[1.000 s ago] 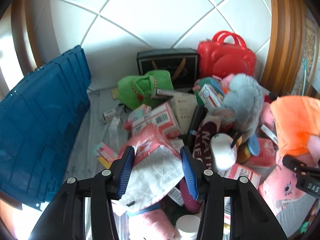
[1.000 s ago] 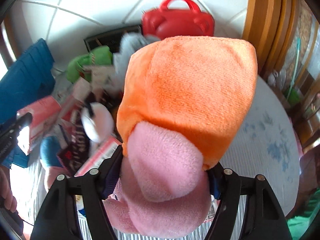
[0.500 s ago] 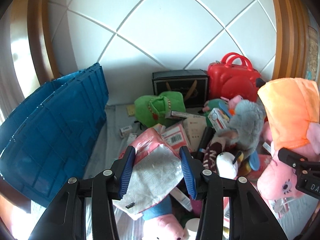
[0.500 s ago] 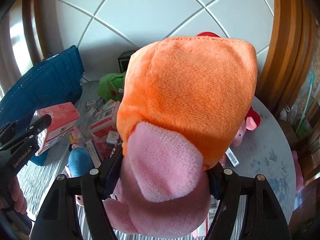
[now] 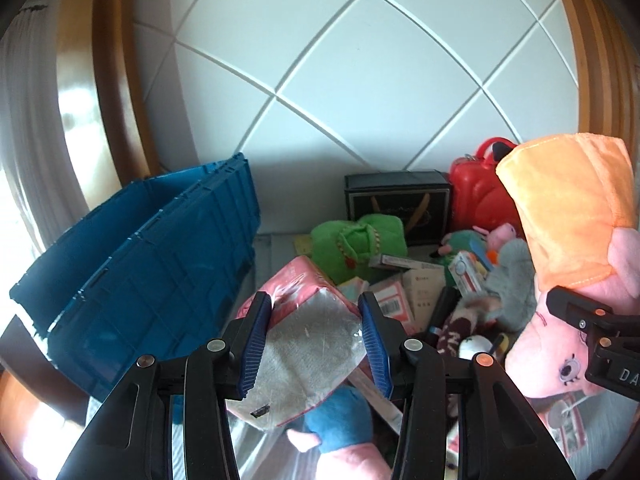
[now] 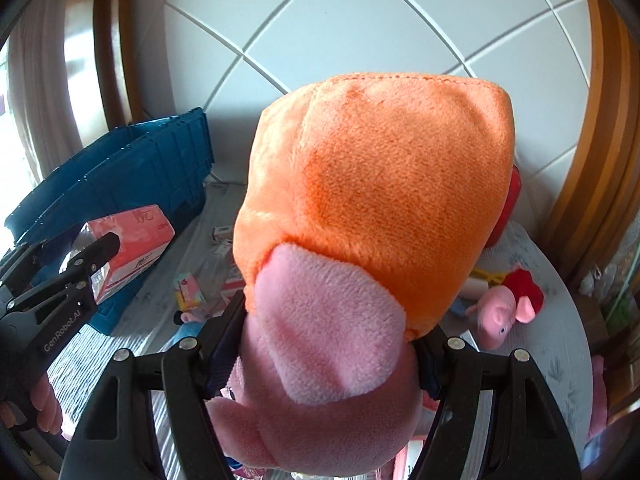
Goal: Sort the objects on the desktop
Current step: 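Grasp the pink tissue pack with the left tool while the right tool grasps the orange-pink plush pig, then carry the tissue pack and plush pig over the blue crate with both tools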
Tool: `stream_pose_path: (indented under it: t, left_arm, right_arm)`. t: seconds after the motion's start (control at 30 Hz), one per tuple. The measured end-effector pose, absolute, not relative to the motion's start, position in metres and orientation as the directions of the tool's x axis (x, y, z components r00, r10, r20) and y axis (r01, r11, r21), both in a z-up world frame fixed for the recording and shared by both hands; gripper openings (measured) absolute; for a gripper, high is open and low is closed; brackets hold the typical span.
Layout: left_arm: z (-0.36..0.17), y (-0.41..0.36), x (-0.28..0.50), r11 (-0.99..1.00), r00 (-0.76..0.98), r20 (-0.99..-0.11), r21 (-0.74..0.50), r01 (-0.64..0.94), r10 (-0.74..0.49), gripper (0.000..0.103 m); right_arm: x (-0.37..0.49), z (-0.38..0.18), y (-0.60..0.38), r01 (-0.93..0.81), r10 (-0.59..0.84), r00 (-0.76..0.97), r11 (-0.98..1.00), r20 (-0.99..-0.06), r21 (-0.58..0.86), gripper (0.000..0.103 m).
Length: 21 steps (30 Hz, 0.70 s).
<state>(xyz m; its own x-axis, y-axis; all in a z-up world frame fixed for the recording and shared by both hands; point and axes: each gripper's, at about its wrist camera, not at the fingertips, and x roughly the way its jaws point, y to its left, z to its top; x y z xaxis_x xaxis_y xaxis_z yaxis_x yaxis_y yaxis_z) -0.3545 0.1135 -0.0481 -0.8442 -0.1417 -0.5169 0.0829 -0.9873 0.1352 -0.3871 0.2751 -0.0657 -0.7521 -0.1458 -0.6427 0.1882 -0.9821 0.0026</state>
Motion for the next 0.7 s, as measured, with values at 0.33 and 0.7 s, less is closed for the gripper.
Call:
stream_pose_path:
  t: [0.33, 0.7]
  left_arm:
    - [-0.006, 0.060, -0.351, -0.980, -0.889, -0.415, 0.130, 0.153, -0.194, 0.044]
    - [0.041, -0.090, -0.338, -0.962, -0.909, -0.318, 0.131, 0.239, -0.269, 0.044]
  right_arm:
    - [-0.387, -0.033, 0.223, 0.248, -0.188, -0.789, -0.968, -0.585, -0.023, 0.071]
    - [-0.393, 0.019, 0.061, 0.334, -0.273, -0.824, -0.942, -0.496, -0.038, 0.071]
